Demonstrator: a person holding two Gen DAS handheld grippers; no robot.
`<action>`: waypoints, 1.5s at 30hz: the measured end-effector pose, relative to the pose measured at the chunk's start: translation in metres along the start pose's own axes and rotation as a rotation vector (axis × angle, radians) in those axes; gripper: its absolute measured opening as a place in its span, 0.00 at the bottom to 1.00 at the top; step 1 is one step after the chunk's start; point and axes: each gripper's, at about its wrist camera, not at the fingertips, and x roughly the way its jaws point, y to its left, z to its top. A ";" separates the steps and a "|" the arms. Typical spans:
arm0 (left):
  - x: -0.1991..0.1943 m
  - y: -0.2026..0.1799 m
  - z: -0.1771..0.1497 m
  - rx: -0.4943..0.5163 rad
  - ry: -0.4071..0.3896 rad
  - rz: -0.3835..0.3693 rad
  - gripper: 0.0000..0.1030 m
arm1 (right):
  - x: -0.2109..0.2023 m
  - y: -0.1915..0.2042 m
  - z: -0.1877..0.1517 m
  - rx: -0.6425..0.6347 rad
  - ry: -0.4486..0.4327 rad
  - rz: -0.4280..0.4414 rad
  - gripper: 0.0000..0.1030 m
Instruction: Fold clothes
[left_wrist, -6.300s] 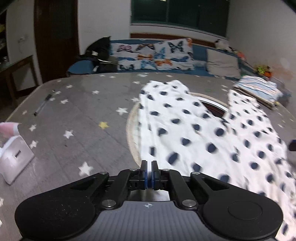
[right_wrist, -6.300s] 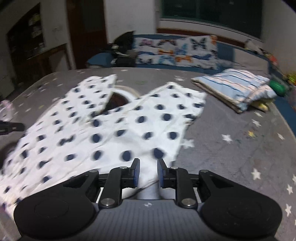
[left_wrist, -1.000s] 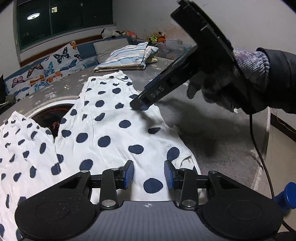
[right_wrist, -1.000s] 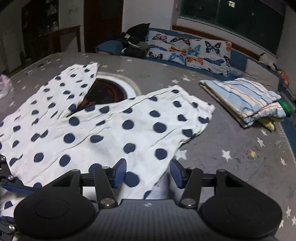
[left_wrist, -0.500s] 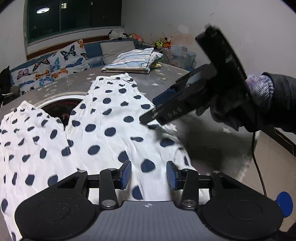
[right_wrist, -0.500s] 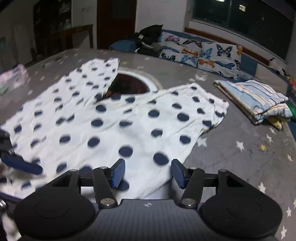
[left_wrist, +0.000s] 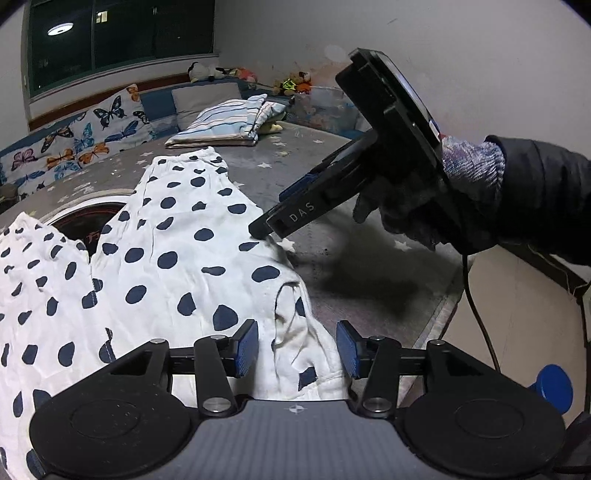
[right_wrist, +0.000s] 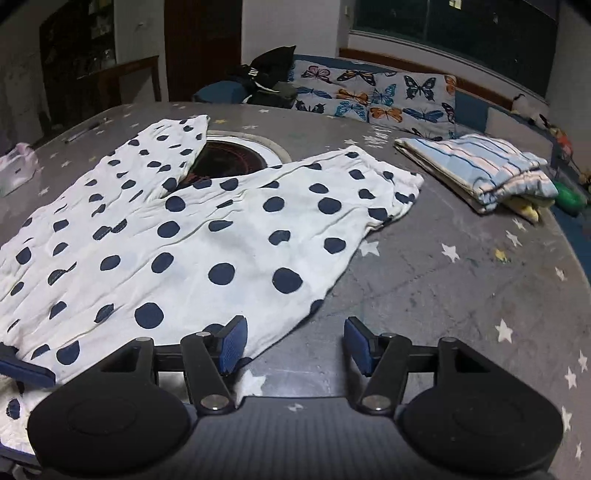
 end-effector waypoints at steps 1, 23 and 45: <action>0.002 0.001 0.000 -0.007 0.006 -0.009 0.49 | 0.000 0.001 -0.001 -0.005 0.002 -0.003 0.58; 0.000 -0.006 0.000 -0.016 0.022 0.034 0.58 | 0.003 -0.014 0.008 0.090 -0.011 -0.063 0.60; 0.011 0.013 -0.001 -0.094 0.068 -0.022 0.42 | 0.054 -0.028 0.052 0.128 -0.039 -0.025 0.58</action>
